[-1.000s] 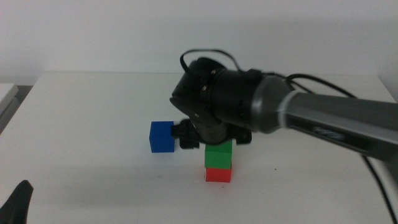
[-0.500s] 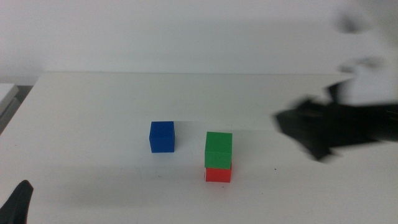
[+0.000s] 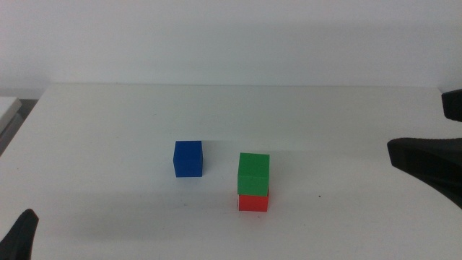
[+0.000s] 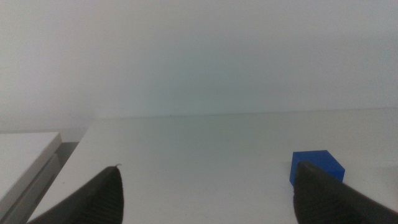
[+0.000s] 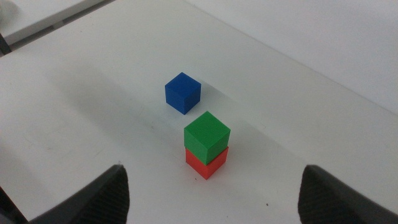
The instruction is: Stack red cubes first, then green, then blue cubes in a specific spot.
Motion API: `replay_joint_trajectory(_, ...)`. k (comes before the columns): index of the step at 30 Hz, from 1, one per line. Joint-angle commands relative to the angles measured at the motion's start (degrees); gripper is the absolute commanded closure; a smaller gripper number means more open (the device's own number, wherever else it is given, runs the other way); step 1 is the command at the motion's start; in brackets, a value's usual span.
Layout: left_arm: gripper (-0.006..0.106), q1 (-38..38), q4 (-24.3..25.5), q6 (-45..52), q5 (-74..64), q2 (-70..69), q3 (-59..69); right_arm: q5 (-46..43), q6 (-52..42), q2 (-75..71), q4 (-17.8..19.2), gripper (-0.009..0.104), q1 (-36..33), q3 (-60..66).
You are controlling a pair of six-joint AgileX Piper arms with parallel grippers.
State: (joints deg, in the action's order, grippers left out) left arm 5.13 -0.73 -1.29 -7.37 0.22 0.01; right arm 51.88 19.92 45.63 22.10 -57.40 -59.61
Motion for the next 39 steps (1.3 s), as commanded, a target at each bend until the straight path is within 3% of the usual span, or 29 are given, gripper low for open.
replay_joint_trajectory(1, 0.007, -0.2, -0.1, -0.4, 0.7, -0.2, 0.0, -0.8, -0.7, -0.3, 0.2, 0.002, 0.0, 0.1)
replay_joint_trajectory(5, 0.007, -0.1, -0.1, -0.4, 0.7, -0.2, 0.0, -0.9, -0.3, -0.3, 0.1, 0.002, 0.0, 0.1)
replay_joint_trajectory(11, 0.007, 0.1, -0.1, -0.4, -6.8, 19.2, -23.8, -0.9, -0.3, -0.3, 0.1, 0.002, 0.0, 0.1)
replay_joint_trajectory(18, 0.007, 0.1, -0.6, -1.9, -43.0, 45.1, -57.4, -0.9, -0.3, -0.3, 0.1, 0.002, 0.0, 0.1)
replay_joint_trajectory(22, 0.007, 0.1, -5.0, -2.1, -58.4, 60.6, -68.5, -0.9, -0.3, -0.3, 0.0, 0.002, 0.0, 0.1)
replay_joint_trajectory(26, 0.007, 4.5, -4.9, -3.3, -53.5, 75.0, -71.6, -0.9, -0.3, -0.3, 0.0, 0.002, 0.0, 0.1)
replay_joint_trajectory(32, 0.007, 16.0, 4.0, -16.8, -51.6, 91.4, -79.7, -0.9, -0.3, -0.3, 0.0, 0.002, 0.0, 0.1)
replay_joint_trajectory(39, 0.007, 17.1, -4.2, -14.6, -51.7, 106.6, -89.8, -0.9, -0.3, -0.3, 0.0, 0.002, 0.0, 0.1)
